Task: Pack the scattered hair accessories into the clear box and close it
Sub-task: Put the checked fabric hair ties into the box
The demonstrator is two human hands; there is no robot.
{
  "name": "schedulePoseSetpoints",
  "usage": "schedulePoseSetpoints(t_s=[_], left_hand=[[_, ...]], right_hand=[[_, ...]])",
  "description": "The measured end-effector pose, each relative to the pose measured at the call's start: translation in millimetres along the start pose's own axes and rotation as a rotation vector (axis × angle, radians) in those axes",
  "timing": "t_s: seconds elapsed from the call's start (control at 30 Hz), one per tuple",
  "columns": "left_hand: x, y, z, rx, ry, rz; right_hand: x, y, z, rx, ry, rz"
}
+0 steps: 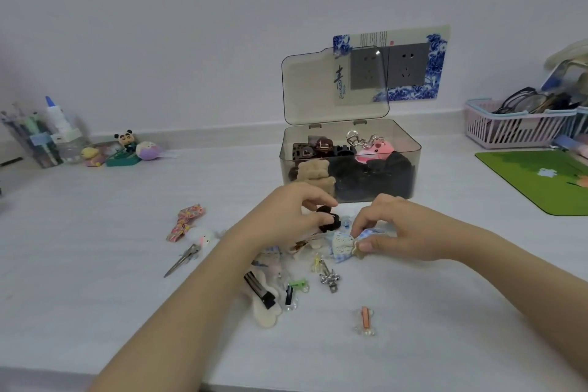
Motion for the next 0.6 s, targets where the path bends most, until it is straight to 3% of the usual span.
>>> schedulePoseSetpoints(t_s=[0.13,0.27,0.4,0.5,0.6], left_hand=[[-4,-8,6,0.029,0.013,0.096],[-7,-14,9,0.064,0.005,0.286],[-13,-19,9,0.023,0.022,0.398],[-14,-32,14,-0.007,0.007,0.273],[-9,-33,26,0.088,-0.018,0.003]], right_hand=[[10,-1,3,-0.008,0.010,-0.061],[11,-28,3,-0.249,0.044,-0.365],[2,-42,1,-0.328,0.129,-0.640],[-19,-56,7,-0.419,0.230,-0.777],[-30,-55,8,-0.375,0.301,-0.846]])
Point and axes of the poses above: each hand's wrist, its own z-axis away from the middle knuckle, its own y-axis out of the palm, x = y × z, the point moved 9 cm from there along -z, towards the middle knuckle, and after that the axes turned 6 degrees about -x, right-handed, at the moved point
